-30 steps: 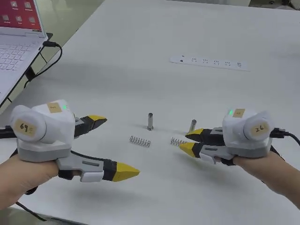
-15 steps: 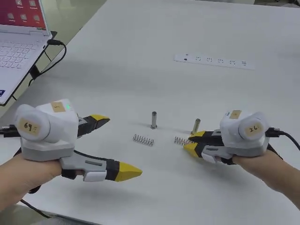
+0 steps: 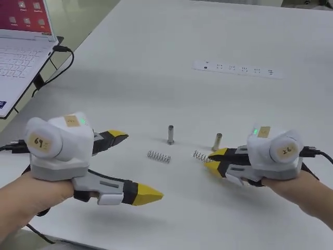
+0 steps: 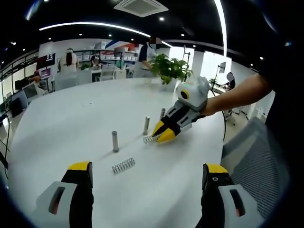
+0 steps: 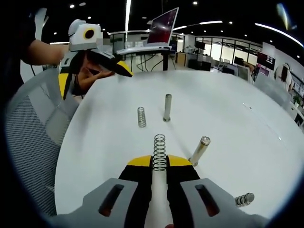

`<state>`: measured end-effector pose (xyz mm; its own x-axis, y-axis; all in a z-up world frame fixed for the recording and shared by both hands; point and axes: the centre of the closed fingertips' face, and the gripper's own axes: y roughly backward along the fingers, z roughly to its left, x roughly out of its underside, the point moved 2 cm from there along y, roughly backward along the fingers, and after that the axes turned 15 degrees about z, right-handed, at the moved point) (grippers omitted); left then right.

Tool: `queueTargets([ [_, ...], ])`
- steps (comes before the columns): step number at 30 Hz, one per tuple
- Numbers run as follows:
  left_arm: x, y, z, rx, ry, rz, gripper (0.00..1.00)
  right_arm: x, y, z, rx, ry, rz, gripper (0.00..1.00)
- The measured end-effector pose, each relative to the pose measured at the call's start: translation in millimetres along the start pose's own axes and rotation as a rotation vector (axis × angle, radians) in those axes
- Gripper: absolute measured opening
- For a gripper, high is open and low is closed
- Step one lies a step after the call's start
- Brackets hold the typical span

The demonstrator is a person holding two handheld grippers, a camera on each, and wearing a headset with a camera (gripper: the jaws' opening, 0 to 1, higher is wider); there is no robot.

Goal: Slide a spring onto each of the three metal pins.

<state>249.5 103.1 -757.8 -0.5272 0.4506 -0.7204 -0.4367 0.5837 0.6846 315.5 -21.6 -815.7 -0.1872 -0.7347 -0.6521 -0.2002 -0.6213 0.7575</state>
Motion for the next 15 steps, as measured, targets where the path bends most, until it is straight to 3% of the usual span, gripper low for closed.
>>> queueTargets([
  [8, -14.6, -11.4, -9.9, 0.04, -0.037, -0.012, 0.92, 6.6, 32.7, 2.4, -0.008, 0.042, -0.004, 0.08],
  [15, -20.2, -17.7, -17.4, 0.079, -0.063, -0.008, 0.89, 4.9, 49.3, 8.8, -0.02, 0.061, -0.022, 0.08],
])
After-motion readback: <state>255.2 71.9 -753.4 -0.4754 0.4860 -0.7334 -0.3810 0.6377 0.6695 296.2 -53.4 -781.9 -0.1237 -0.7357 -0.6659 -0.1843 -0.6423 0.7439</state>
